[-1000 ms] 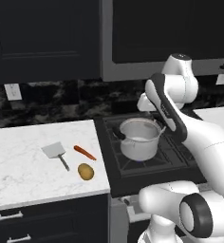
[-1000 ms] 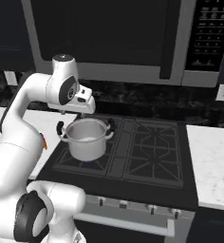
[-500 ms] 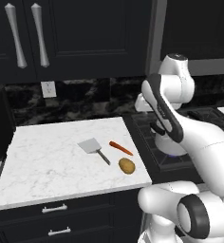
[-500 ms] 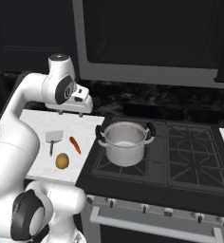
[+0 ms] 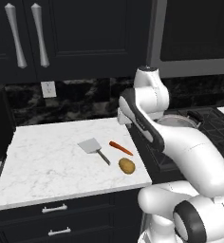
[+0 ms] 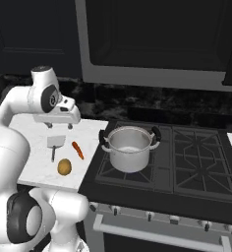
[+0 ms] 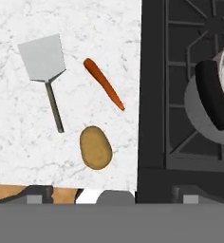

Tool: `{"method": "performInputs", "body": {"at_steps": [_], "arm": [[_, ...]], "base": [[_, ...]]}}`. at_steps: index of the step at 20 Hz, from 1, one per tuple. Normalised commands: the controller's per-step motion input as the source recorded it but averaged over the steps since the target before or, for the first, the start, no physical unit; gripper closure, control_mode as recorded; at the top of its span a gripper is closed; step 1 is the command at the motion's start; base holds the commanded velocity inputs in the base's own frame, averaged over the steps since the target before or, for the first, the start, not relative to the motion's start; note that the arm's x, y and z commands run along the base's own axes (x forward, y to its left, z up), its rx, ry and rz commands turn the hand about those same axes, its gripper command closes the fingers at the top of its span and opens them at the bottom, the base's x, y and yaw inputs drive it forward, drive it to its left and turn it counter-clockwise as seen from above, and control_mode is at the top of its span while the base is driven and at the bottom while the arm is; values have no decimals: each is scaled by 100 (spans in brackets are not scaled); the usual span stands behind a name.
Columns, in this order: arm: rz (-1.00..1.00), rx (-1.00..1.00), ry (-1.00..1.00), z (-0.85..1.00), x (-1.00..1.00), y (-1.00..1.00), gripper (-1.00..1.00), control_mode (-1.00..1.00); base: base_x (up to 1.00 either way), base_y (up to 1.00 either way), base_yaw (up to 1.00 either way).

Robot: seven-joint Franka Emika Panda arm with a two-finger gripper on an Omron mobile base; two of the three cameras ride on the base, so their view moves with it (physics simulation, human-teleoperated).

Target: Put the potato and carrot in the pot. Retrieve the spatula and lightly stir the vegetables in the pot.

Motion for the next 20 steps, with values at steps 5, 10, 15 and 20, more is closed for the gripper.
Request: {"method": "performInputs", "body": {"at_steps": [5,10,15,20], "arm": [[0,-12,18,-72,9,50,-100,-100],[0,-13,26,-74,35,23,-100,-100],[0,-13,25,-66,26,4,-100,-100],[0,-10,20,-61,5,0,-100,-100]], "base": [[0,0,0],[0,0,0],[0,0,0],[0,0,0]]}}
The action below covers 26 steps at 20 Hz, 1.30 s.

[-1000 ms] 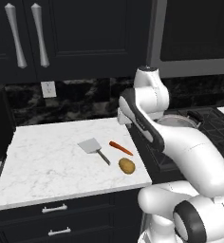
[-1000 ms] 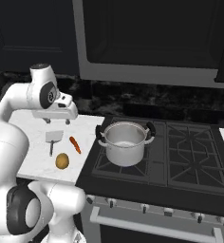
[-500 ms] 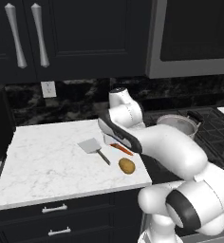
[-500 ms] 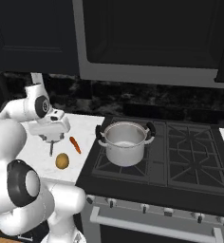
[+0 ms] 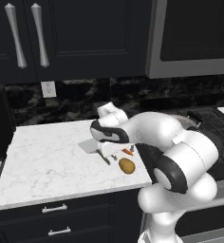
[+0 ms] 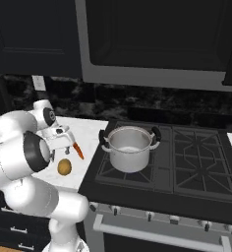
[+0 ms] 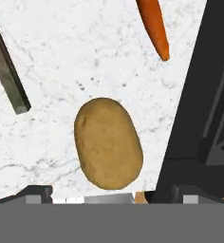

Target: Put the potato and carrot in the pot. Retrieve the spatula and lightly stir the vegetables in the pot.

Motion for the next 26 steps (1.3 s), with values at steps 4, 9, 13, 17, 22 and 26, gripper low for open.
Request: {"method": "performInputs", "body": {"at_steps": [4,9,13,17,22,26], "arm": [[0,-8,16,-60,0,0,-100,-100],[0,-5,7,-42,0,-23,-100,-100],[0,-2,0,-28,0,-31,-100,-100],[0,0,0,-24,0,-23,-100,-100],[0,0,0,-6,-16,-5,100,-100],[0,4,-21,30,-85,-19,100,-100]], "base": [[0,0,0],[0,0,0],[0,0,0],[0,0,0],[0,0,0],[0,0,0]]}}
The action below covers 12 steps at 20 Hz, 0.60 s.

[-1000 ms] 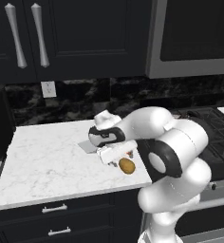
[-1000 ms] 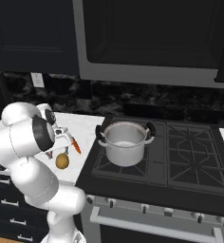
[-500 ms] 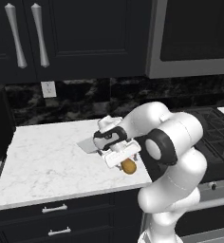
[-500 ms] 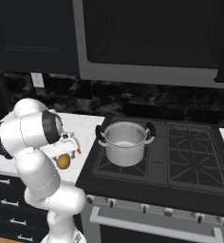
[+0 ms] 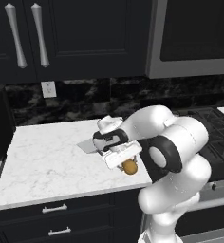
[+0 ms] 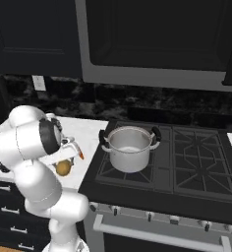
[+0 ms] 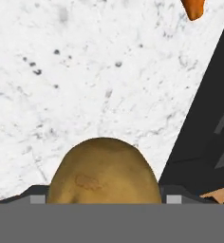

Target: Put the potato and carrot in the pot. Retrieve the spatula and lightly stir the vegetables in the pot.

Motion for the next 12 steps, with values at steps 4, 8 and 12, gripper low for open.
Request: {"method": "performInputs", "body": {"at_steps": [4,8,12], "arm": [[0,9,-48,84,-100,-30,100,-100],[0,10,-62,100,-97,-27,100,-100],[0,10,-61,100,-70,-57,100,-100]], "base": [[0,0,0],[0,0,0],[0,0,0]]}}
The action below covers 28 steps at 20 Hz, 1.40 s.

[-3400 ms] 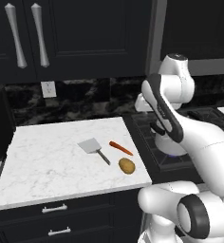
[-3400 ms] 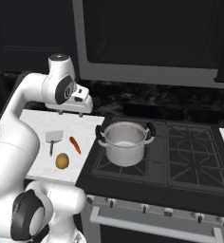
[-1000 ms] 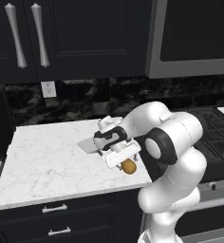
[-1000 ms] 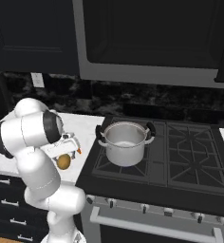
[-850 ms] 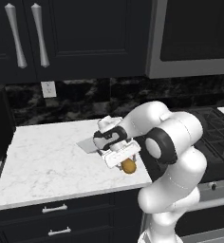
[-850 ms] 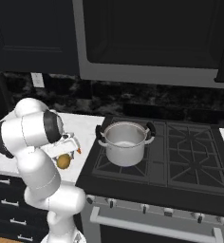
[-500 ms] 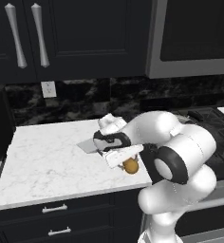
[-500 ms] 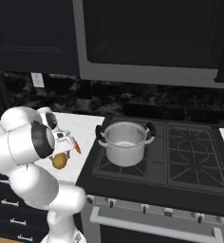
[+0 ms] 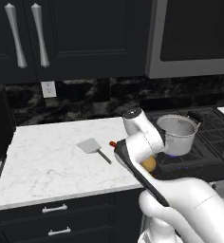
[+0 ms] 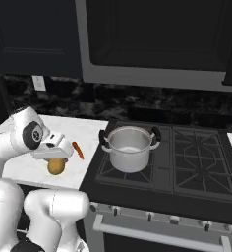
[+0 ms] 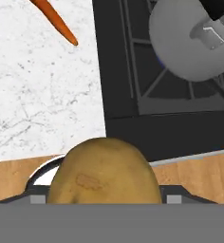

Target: Put the potato and carrot in the pot. Retrieve the spatula and lightly stir the vegetables in the pot.

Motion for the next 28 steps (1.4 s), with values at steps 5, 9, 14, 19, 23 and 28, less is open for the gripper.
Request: {"method": "performInputs", "body": {"at_steps": [5,9,14,19,23,28], "arm": [[-2,9,-54,100,-33,-89,100,-100],[-5,7,-49,100,-12,-96,100,-100],[-4,7,-42,84,-1,-81,100,-100],[0,0,-32,-6,22,-45,100,-100],[0,0,-19,-32,57,-20,100,-100],[0,0,-2,-44,74,-9,100,-100]], "base": [[0,0,0],[0,0,0],[0,0,0],[0,0,0],[0,0,0],[0,0,0]]}}
